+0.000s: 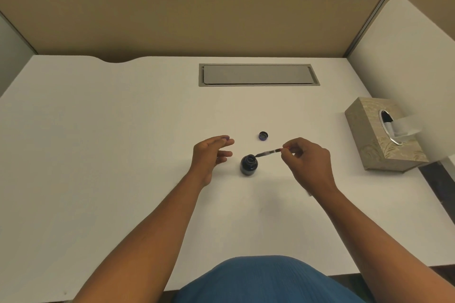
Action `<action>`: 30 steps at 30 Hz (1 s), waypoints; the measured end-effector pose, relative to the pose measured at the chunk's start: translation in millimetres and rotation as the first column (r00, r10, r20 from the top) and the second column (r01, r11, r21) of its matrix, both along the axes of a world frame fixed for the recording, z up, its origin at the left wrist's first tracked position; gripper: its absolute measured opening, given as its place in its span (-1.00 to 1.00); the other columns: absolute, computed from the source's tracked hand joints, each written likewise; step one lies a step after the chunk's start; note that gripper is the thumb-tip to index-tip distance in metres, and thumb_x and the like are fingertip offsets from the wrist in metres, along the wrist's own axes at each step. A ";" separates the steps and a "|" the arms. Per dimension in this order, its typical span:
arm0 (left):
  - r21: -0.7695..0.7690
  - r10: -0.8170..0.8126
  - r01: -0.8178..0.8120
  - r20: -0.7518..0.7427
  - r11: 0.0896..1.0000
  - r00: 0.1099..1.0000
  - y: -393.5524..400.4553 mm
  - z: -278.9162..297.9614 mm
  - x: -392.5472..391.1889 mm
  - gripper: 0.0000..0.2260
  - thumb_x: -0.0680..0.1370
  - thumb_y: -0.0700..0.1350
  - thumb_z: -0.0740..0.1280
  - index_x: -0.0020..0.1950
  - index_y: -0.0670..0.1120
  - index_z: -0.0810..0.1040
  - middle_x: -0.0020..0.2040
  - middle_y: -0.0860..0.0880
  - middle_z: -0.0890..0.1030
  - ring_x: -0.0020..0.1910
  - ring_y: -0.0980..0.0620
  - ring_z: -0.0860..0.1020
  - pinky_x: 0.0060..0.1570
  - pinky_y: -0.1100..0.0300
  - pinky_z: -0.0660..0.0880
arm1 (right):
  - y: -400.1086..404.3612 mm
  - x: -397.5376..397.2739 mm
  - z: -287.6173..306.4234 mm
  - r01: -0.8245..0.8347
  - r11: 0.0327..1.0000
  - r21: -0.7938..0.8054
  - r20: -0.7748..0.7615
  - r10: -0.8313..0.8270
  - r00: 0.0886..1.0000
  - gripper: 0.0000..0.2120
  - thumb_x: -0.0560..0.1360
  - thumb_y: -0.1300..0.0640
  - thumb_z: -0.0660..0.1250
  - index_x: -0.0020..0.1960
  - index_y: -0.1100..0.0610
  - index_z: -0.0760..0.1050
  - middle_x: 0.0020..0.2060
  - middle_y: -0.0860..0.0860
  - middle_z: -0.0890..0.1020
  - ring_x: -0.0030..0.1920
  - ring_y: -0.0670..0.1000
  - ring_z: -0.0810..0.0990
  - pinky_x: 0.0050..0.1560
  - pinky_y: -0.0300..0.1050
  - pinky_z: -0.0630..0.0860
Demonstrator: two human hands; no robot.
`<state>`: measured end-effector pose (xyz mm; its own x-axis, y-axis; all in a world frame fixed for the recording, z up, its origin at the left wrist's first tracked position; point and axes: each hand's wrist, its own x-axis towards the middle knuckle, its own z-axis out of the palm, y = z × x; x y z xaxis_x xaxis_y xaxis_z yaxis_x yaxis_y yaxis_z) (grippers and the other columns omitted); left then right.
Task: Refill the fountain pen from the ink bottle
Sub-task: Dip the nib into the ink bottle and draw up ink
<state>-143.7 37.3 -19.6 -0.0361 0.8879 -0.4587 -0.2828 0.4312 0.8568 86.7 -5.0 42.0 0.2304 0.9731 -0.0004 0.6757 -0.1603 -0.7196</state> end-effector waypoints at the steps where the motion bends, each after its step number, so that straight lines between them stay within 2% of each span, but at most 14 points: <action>1: -0.016 0.030 -0.029 0.026 0.999 0.999 -0.1 -0.5 -1.6 -0.86 0.60 -0.18 0.33 0.09 -0.12 0.66 0.03 -0.06 0.75 -0.27 0.03 0.65 -0.26 0.25 0.53 | 0.2 -0.4 1.7 0.017 1.000 0.008 -0.026 -0.017 1.000 -0.94 0.46 0.10 0.39 -0.12 -0.02 0.64 -0.30 -0.17 0.64 -0.31 -0.14 0.57 -0.34 -0.43 0.41; 5: -0.058 0.114 -0.109 0.092 0.992 0.989 -1.0 -0.2 -4.5 -0.87 0.60 -0.19 0.31 0.07 -0.13 0.65 0.02 -0.08 0.74 -0.27 0.03 0.64 -0.30 0.28 0.54 | 2.9 -6.6 7.3 0.041 0.999 0.014 -0.077 -0.040 0.996 -0.95 0.46 0.08 0.40 -0.13 -0.02 0.64 -0.29 -0.14 0.66 -0.29 -0.12 0.59 -0.35 -0.45 0.41; 9: -0.073 0.138 -0.130 0.117 0.989 0.984 -2.2 0.8 -7.0 -0.88 0.61 -0.18 0.31 0.04 -0.12 0.65 -0.02 -0.06 0.73 -0.26 0.01 0.63 -0.28 0.27 0.53 | 1.7 -9.5 1.8 0.046 0.999 -0.018 -0.029 -0.047 0.998 -0.93 0.45 0.07 0.38 -0.18 0.00 0.63 -0.32 -0.15 0.65 -0.31 -0.11 0.59 -0.29 -0.21 0.48; 12: -0.080 0.141 -0.132 0.120 0.988 0.983 -3.5 0.4 -10.3 -0.88 0.61 -0.17 0.31 0.03 -0.12 0.65 -0.02 -0.07 0.73 -0.25 0.01 0.63 -0.28 0.26 0.53 | -1.9 -4.6 -3.0 0.083 0.995 -0.046 0.001 -0.083 0.997 -0.91 0.45 0.07 0.38 -0.20 0.02 0.63 -0.35 -0.13 0.64 -0.33 -0.10 0.59 -0.31 -0.17 0.46; 15: -0.091 0.146 -0.136 0.120 0.987 0.982 -4.7 -0.5 -13.6 -0.88 0.61 -0.16 0.32 0.03 -0.12 0.65 0.00 -0.08 0.74 -0.24 0.00 0.64 -0.26 0.25 0.54 | -3.1 -1.1 -1.5 0.114 0.992 -0.050 -0.041 -0.116 0.992 -0.90 0.45 0.08 0.38 -0.21 0.05 0.64 -0.37 -0.07 0.65 -0.34 -0.04 0.59 -0.26 -0.12 0.53; 17: -0.097 0.148 -0.137 0.124 0.986 0.981 -5.3 -0.2 -14.1 -0.88 0.61 -0.15 0.32 0.03 -0.12 0.65 -0.01 -0.08 0.73 -0.24 0.00 0.64 -0.26 0.25 0.54 | -2.0 -2.7 0.1 0.119 0.992 -0.051 -0.087 -0.123 0.989 -0.88 0.45 0.08 0.38 -0.22 0.06 0.65 -0.37 -0.04 0.66 -0.40 -0.08 0.53 -0.33 -0.14 0.51; 20: -0.099 0.143 -0.130 0.133 0.987 0.981 -5.2 1.3 -12.4 -0.87 0.61 -0.15 0.31 0.02 -0.12 0.65 -0.01 -0.08 0.74 -0.24 0.00 0.63 -0.27 0.25 0.54 | -0.2 -8.6 -1.8 0.123 0.990 -0.066 -0.116 -0.130 0.985 -0.88 0.44 0.07 0.38 -0.25 0.05 0.64 -0.38 -0.03 0.66 -0.48 -0.13 0.44 -0.42 -0.21 0.36; 26: -0.097 0.097 -0.084 0.146 0.992 0.985 -3.8 5.0 -7.0 -0.85 0.61 -0.14 0.30 0.05 -0.12 0.66 0.00 -0.06 0.75 -0.23 0.00 0.65 -0.29 0.25 0.54 | -10.2 -2.6 -6.4 0.144 0.984 -0.104 -0.103 -0.155 0.983 -0.89 0.43 0.10 0.38 -0.26 0.06 0.63 -0.39 0.01 0.65 -0.42 -0.03 0.49 -0.39 -0.21 0.36; 30: -0.103 0.086 -0.068 0.173 0.992 0.981 -2.0 6.7 -0.6 -0.85 0.61 -0.14 0.30 0.04 -0.12 0.65 0.00 -0.06 0.75 -0.23 0.00 0.65 -0.28 0.24 0.53 | -10.8 -2.1 0.2 0.136 0.988 -0.071 -0.122 -0.144 0.982 -0.89 0.46 0.10 0.38 -0.21 0.07 0.65 -0.34 0.00 0.68 -0.41 -0.08 0.49 -0.38 -0.19 0.44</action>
<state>-144.3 35.3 -12.9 -0.0133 0.8368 -0.5473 -0.4616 0.4804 0.7457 84.7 -15.8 42.3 0.3587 0.9283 -0.0978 0.5473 -0.2940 -0.7836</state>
